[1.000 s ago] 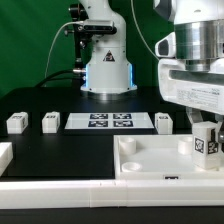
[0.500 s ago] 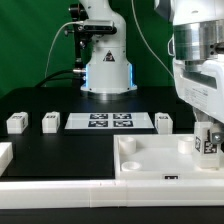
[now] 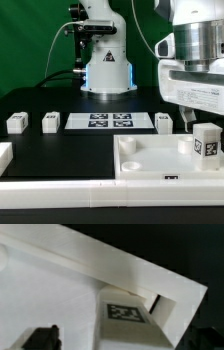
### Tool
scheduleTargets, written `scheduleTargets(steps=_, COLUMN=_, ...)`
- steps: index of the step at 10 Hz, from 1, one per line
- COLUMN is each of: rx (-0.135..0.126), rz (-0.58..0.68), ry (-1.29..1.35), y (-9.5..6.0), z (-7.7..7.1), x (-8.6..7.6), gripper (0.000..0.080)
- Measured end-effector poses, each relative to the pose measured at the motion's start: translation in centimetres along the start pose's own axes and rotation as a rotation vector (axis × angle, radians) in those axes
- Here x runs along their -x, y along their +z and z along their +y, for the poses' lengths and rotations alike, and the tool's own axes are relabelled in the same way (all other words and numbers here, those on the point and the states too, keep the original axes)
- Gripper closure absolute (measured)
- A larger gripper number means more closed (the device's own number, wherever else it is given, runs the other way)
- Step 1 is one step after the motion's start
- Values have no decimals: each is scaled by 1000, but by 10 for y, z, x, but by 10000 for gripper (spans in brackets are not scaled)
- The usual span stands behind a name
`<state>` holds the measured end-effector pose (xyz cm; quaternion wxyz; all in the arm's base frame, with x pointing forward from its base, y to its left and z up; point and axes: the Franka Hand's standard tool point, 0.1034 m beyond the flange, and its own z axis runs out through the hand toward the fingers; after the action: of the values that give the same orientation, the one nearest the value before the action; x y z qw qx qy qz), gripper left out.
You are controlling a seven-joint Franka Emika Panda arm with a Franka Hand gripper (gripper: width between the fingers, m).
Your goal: Assemble one leg
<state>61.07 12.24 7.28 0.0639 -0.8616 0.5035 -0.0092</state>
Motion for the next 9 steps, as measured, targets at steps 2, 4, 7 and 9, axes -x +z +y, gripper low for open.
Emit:
scheduleTargets(steps=2, rx=1, rz=1, ry=-218, y=0, z=0, x=0, gripper=152)
scheduleTargets(steps=4, rx=2, rz=1, ry=-483, y=0, z=0, x=-1, gripper=151)
scheduleTargets(steps=7, rx=8, rz=6, ry=-791, y=0, z=1, x=-2, gripper=151)
scheduleTargets(steps=9, rx=18, rz=11, ry=-1004, y=0, z=2, x=-5, gripper=151)
